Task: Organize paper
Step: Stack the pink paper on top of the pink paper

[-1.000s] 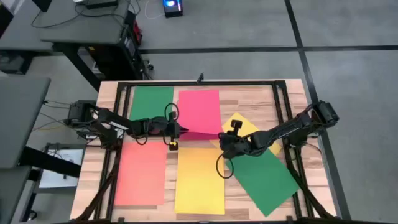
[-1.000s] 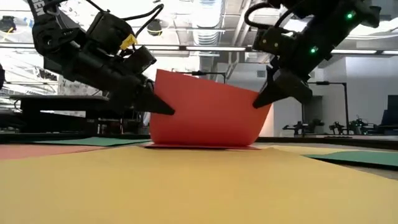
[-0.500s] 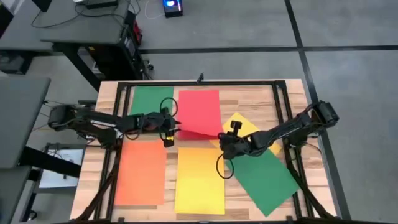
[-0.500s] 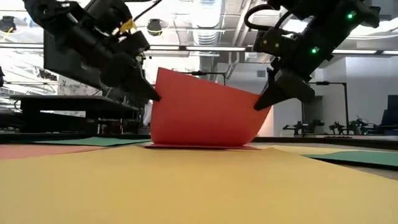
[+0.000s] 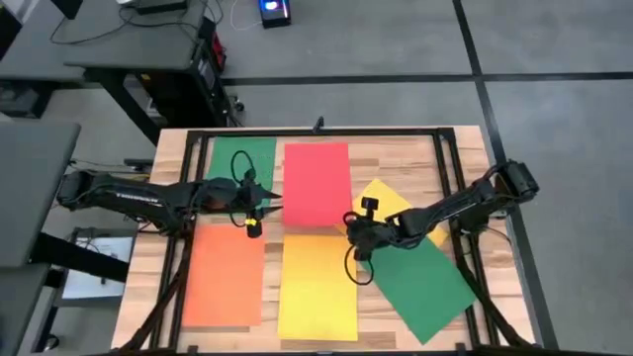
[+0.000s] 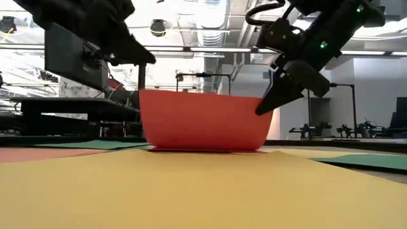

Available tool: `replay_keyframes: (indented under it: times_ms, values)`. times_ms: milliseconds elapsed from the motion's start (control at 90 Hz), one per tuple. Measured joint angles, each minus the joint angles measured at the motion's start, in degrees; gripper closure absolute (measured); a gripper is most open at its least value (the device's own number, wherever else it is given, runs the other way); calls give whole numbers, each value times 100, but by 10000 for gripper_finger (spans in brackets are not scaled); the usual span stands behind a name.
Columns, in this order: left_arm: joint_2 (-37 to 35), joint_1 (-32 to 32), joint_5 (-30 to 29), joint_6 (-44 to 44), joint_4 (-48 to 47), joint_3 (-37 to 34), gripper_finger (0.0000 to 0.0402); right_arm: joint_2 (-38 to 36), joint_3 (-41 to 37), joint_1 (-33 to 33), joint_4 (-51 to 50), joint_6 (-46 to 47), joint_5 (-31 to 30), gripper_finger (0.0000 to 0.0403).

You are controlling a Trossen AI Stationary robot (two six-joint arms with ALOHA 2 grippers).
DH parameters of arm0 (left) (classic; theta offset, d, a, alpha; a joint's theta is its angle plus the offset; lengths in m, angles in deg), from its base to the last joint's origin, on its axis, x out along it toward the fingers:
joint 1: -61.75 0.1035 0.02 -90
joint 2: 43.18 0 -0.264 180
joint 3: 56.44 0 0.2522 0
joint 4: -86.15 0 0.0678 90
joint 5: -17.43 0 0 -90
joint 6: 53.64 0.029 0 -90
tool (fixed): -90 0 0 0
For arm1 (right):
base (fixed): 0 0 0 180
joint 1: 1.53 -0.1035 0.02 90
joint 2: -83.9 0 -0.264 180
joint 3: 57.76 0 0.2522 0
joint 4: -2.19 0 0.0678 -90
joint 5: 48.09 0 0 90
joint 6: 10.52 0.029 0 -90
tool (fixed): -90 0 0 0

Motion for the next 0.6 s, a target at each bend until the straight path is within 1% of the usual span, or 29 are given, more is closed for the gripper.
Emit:
replay_keyframes:
  times_ms: [156, 389, 556, 600]
  values:
    - [5, -95, 3, -38, 151, 3, 284, 0, 0, 111, 170, 33, 7, 403]
    - [271, -92, 1, -498, 263, 10, 285, 0, 0, 514, 311, -44, 48, 403]
    - [686, -77, 1, -628, 198, 3, 285, 0, -2, 794, 229, -136, 628, 403]
    - [816, -71, 0, -674, 220, 3, 285, 2, -2, 830, 229, -161, 686, 403]
